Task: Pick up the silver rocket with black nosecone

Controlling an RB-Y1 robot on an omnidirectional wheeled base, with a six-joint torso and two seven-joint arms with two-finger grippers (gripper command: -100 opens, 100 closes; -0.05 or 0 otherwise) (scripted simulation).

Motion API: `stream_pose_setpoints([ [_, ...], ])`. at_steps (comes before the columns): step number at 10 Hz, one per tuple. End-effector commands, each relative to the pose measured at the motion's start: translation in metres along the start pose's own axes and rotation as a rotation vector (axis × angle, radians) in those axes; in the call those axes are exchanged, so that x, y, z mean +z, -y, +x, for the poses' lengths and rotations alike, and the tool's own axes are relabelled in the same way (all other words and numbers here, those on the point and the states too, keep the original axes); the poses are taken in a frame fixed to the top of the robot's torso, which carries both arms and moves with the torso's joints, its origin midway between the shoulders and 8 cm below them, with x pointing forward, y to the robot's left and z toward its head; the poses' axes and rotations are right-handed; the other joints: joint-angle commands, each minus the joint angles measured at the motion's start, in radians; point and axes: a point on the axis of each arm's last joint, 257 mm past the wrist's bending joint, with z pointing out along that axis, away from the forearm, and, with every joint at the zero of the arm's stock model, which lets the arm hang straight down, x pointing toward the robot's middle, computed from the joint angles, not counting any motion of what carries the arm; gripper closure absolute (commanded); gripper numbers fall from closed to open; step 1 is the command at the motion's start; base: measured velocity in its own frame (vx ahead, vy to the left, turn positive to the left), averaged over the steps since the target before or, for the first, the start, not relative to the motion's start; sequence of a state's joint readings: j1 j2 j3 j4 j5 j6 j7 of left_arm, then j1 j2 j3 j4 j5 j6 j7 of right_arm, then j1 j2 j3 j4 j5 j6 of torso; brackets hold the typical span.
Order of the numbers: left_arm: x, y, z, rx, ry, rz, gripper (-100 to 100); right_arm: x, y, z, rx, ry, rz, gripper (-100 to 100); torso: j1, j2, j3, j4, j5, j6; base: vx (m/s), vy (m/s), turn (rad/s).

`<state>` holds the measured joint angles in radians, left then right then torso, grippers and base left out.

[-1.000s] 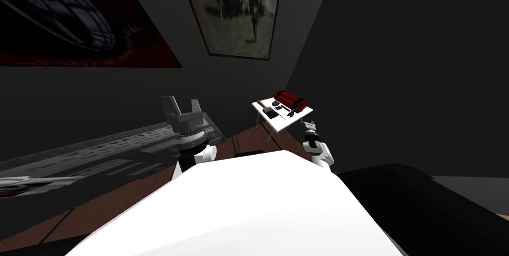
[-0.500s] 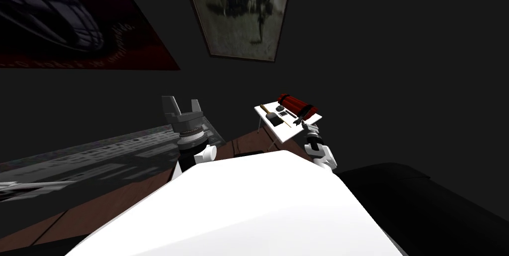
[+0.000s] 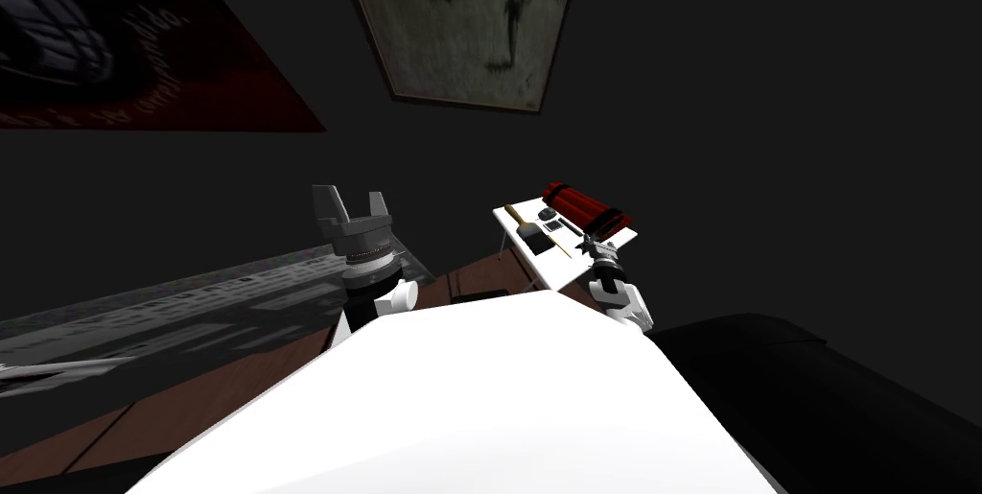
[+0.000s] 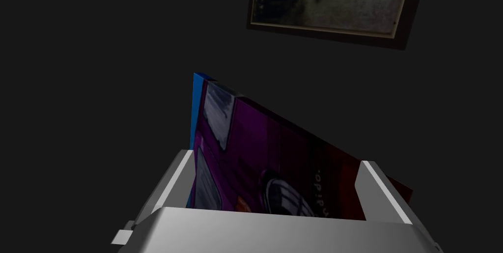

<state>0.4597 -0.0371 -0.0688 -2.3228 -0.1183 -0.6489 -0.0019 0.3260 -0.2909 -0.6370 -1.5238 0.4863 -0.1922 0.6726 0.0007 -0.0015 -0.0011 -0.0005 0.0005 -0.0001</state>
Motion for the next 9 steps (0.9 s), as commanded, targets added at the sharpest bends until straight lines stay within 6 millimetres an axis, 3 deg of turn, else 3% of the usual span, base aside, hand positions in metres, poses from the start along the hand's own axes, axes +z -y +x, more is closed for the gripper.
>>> stream_pose_setpoints([
  [1, 0.000, 0.000, 0.000, 0.000, 0.000, 0.000, 0, 0.000, 0.000, 0.000, 0.000, 0.000, 0.000, 100, 0.000, 0.000, 0.000, 0.000, 0.000, 0.000, 0.000, 0.000, 0.000],
  [5, 0.000, 0.000, 0.000, 0.000, 0.000, 0.000, 0, 0.000, 0.000, 0.000, 0.000, 0.000, 0.000, 100, -0.001, 0.000, 0.000, 0.000, 0.000, -0.001, 0.000, 0.000, -0.003],
  [7, 0.000, 0.000, 0.000, 0.000, 0.000, 0.000, 0, 0.004, 0.009, -0.006, 0.000, 0.000, 0.008, -100, -0.001, 0.000, 0.000, 0.000, 0.000, -0.001, -0.015, -0.010, 0.093],
  [9, 0.000, 0.000, 0.000, 0.000, 0.000, 0.000, 0, 0.010, 0.020, -0.014, 0.000, 0.000, 0.017, -100, -0.004, 0.003, 0.002, 0.001, -0.001, -0.001, -0.054, -0.053, 0.203],
])
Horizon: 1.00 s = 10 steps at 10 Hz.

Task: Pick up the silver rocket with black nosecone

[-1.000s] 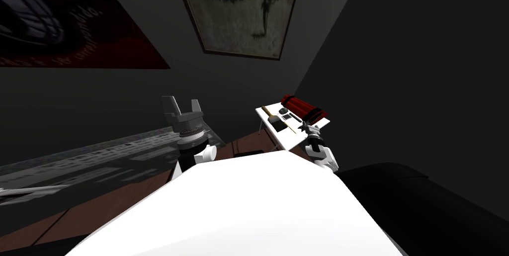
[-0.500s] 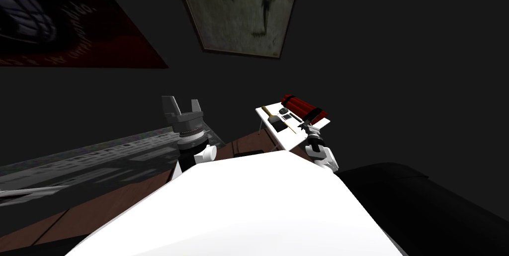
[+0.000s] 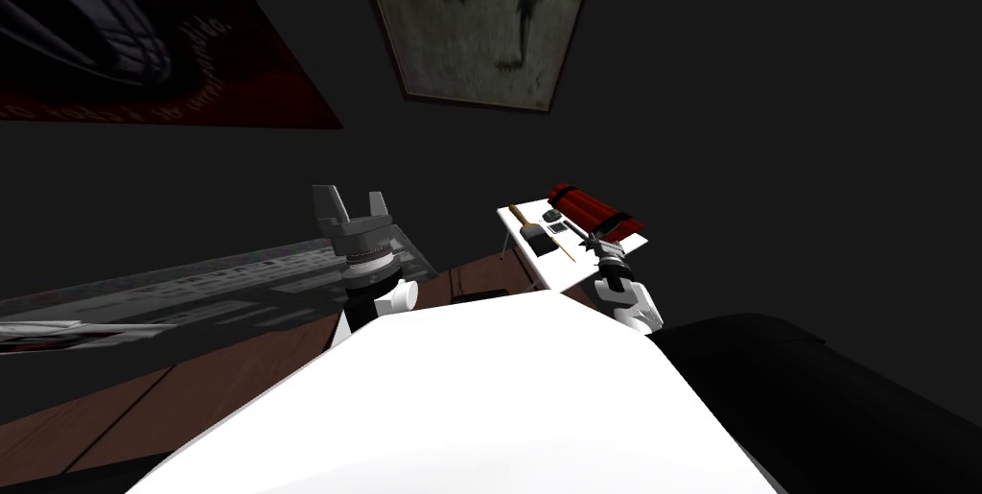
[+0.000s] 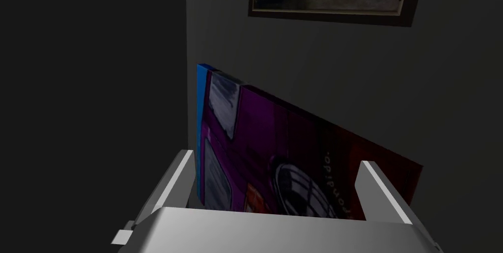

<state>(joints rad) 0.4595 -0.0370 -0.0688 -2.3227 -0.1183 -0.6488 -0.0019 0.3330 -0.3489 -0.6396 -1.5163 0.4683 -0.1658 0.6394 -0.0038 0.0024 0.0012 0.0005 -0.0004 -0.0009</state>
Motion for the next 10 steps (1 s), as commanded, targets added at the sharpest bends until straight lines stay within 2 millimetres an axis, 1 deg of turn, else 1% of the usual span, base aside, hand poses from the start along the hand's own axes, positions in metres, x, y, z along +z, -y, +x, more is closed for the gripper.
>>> stream_pose_setpoints([
  [1, 0.0000, 0.0000, 0.0000, 0.000, 0.000, 0.000, 0, 0.0048, 0.0085, -0.0058, 0.002, 0.000, 0.010, -100, 0.000, 0.000, 0.000, 0.000, 0.000, 0.000, -0.066, -0.054, 0.148],
  [2, 0.0000, 0.0000, 0.0000, 0.000, 0.000, 0.000, 0, 0.0027, 0.0053, -0.0041, 0.001, 0.000, 0.005, -100, 0.000, 0.001, 0.000, 0.000, 0.000, 0.000, -0.028, -0.027, 0.029],
  [3, 0.0000, 0.0000, 0.0000, 0.000, 0.000, 0.000, 0, 0.0030, 0.0061, -0.0045, 0.002, 0.000, 0.007, 0, 0.002, -0.001, -0.001, 0.000, 0.000, 0.000, -0.005, -0.005, -0.006],
  [4, 0.0000, 0.0000, 0.0000, 0.000, 0.000, 0.000, 0, 0.0030, 0.0061, -0.0044, 0.002, 0.000, 0.007, -100, 0.003, -0.003, -0.001, -0.001, 0.000, 0.000, 0.000, 0.000, 0.000],
  [5, 0.0000, 0.0000, 0.0000, 0.000, 0.000, 0.000, 0, 0.0030, 0.0061, -0.0044, 0.002, 0.000, 0.007, 100, 0.003, -0.003, -0.002, -0.001, 0.001, 0.000, 0.000, 0.000, 0.000],
  [9, 0.0000, 0.0000, 0.0000, 0.000, 0.000, 0.000, 0, 0.0030, 0.0061, -0.0044, 0.002, 0.000, 0.007, 100, 0.004, -0.004, -0.002, -0.001, 0.001, 0.000, 0.000, 0.000, 0.000],
  [10, 0.0000, 0.0000, 0.0000, 0.000, 0.000, 0.000, 0, 0.0030, 0.0061, -0.0044, 0.002, 0.000, 0.007, 0, 0.004, -0.004, -0.002, -0.001, 0.001, 0.000, 0.000, 0.000, 0.000],
])
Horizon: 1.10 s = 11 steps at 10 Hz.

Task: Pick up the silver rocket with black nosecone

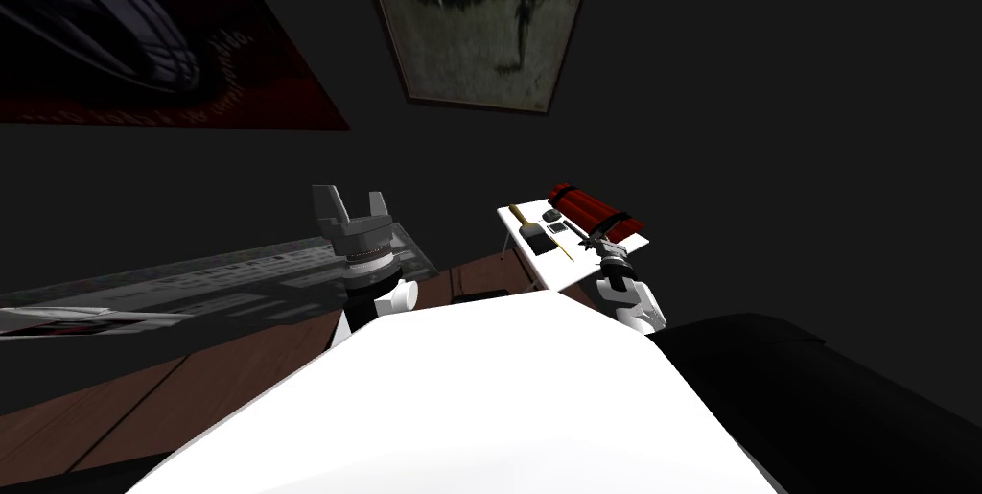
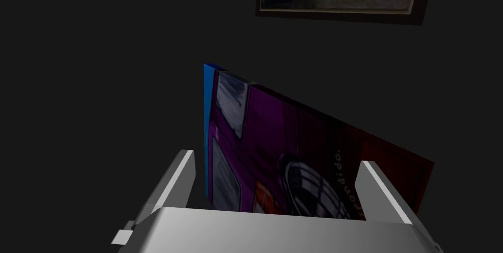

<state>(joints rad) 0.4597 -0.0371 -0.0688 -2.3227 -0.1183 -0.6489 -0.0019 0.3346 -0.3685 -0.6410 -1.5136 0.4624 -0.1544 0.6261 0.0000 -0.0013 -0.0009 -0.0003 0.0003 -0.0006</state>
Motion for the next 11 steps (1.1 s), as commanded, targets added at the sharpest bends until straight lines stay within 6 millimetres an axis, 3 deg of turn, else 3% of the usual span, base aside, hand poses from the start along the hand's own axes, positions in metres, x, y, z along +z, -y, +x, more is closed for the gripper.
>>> stream_pose_setpoints([
  [1, 0.000, 0.000, 0.000, 0.000, 0.000, 0.000, 0, 0.003, 0.004, 0.005, -0.012, -0.008, 0.008, -100, 0.000, 0.000, 0.000, 0.000, 0.000, 0.000, -0.129, 0.024, -0.118],
  [4, 0.000, 0.000, 0.000, 0.000, 0.000, 0.000, 0, 0.008, 0.010, 0.011, -0.027, -0.020, 0.021, -100, 0.002, 0.014, 0.008, 0.003, 0.000, 0.001, -0.219, 0.028, -0.108],
  [8, 0.000, 0.000, 0.000, 0.000, 0.000, 0.000, 0, 0.013, 0.022, 0.025, -0.029, -0.046, 0.053, -100, 0.002, 0.014, 0.008, 0.003, 0.000, 0.001, -0.203, 0.029, -0.101],
  [9, 0.000, 0.000, 0.000, 0.000, 0.000, 0.000, 0, 0.009, 0.029, 0.024, -0.014, -0.046, 0.074, -100, 0.004, 0.013, 0.007, 0.003, 0.001, 0.001, 0.017, 0.101, 0.051],
  [11, 0.000, 0.000, 0.000, 0.000, 0.000, 0.000, 0, 0.007, 0.031, 0.023, -0.011, -0.043, 0.078, -100, 0.008, -0.007, -0.004, -0.001, 0.002, -0.001, 0.190, 0.065, 0.066],
])
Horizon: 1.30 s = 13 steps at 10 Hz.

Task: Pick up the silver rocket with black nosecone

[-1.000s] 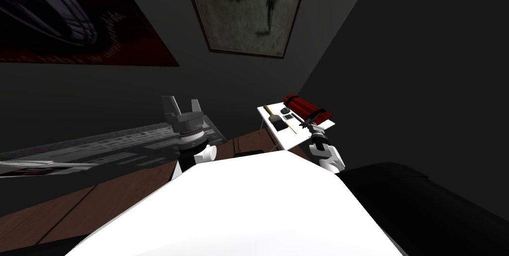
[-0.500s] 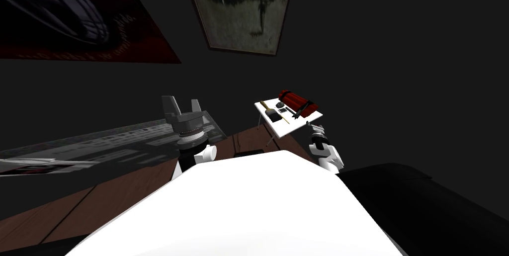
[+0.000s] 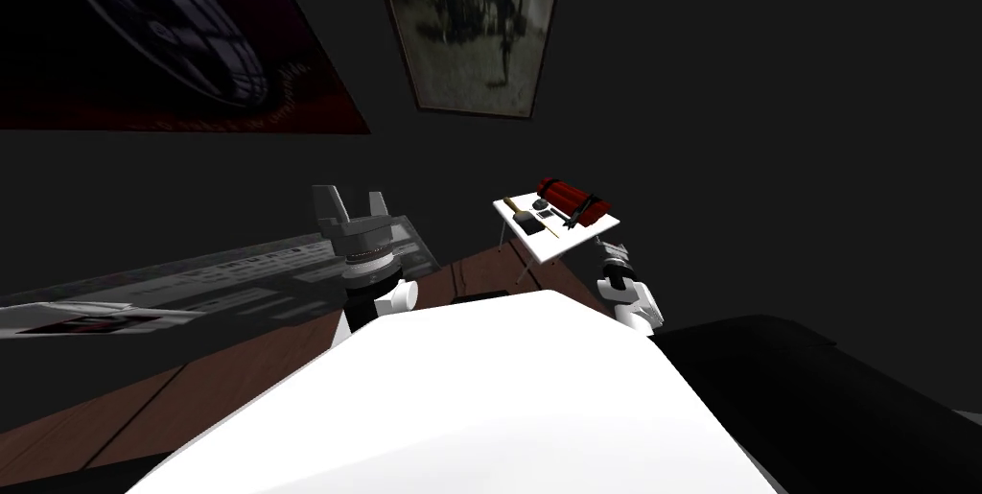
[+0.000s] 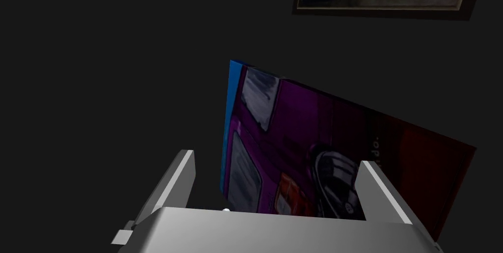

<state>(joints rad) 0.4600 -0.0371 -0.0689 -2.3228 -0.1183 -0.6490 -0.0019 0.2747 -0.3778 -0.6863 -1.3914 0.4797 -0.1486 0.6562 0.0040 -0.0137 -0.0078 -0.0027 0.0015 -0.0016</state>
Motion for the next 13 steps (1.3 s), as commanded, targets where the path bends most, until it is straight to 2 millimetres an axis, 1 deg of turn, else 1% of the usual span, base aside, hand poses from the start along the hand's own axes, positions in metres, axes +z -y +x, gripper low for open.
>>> stream_pose_setpoints([
  [1, 0.000, 0.000, 0.000, 0.000, 0.000, 0.000, 0, -0.002, 0.002, -0.002, 0.004, 0.003, 0.005, -100, 0.000, 0.000, 0.000, 0.000, 0.000, 0.000, 0.201, -0.016, 0.102],
  [3, 0.000, 0.000, 0.000, 0.000, 0.000, 0.000, 0, -0.006, 0.005, -0.005, 0.008, 0.008, 0.010, -100, -0.003, -0.003, -0.002, -0.001, -0.001, 0.000, 0.223, 0.003, 0.104],
  [7, 0.000, 0.000, 0.000, 0.000, 0.000, 0.000, 0, -0.013, 0.013, -0.011, 0.013, 0.017, 0.025, -100, -0.005, -0.003, -0.002, -0.001, -0.001, 0.000, 0.234, -0.045, 0.091],
  [8, 0.000, 0.000, 0.000, 0.000, 0.000, 0.000, 0, -0.013, 0.011, -0.010, 0.012, 0.015, 0.021, -100, -0.006, -0.005, -0.003, -0.001, -0.002, 0.000, 0.118, -0.036, 0.023],
  [9, 0.000, 0.000, 0.000, 0.000, 0.000, 0.000, 0, -0.013, 0.011, -0.010, 0.013, 0.016, 0.022, 0, -0.005, 0.002, 0.000, 0.000, -0.001, 0.001, 0.021, -0.006, 0.002],
  [10, 0.000, 0.000, 0.000, 0.000, 0.000, 0.000, 0, 0.005, -0.013, -0.017, 0.023, 0.037, -0.038, -100, -0.003, 0.008, 0.004, 0.001, -0.001, 0.001, 0.038, 0.025, -0.203],
  [11, 0.000, 0.000, 0.000, 0.000, 0.000, 0.000, 0, 0.004, -0.008, -0.007, 0.025, 0.017, -0.028, -100, -0.001, 0.009, 0.005, 0.002, 0.000, 0.001, 0.034, 0.036, -0.126],
  [12, 0.000, 0.000, 0.000, 0.000, 0.000, 0.000, 0, 0.004, -0.007, -0.005, 0.025, 0.012, -0.025, -100, 0.000, 0.010, 0.005, 0.002, 0.000, 0.001, 0.016, 0.023, 0.016],
  [13, 0.000, 0.000, 0.000, 0.000, 0.000, 0.000, 0, 0.021, -0.032, -0.017, 0.032, 0.042, -0.085, -100, 0.000, 0.011, 0.006, 0.002, 0.000, 0.001, 0.025, 0.041, -0.215],
])
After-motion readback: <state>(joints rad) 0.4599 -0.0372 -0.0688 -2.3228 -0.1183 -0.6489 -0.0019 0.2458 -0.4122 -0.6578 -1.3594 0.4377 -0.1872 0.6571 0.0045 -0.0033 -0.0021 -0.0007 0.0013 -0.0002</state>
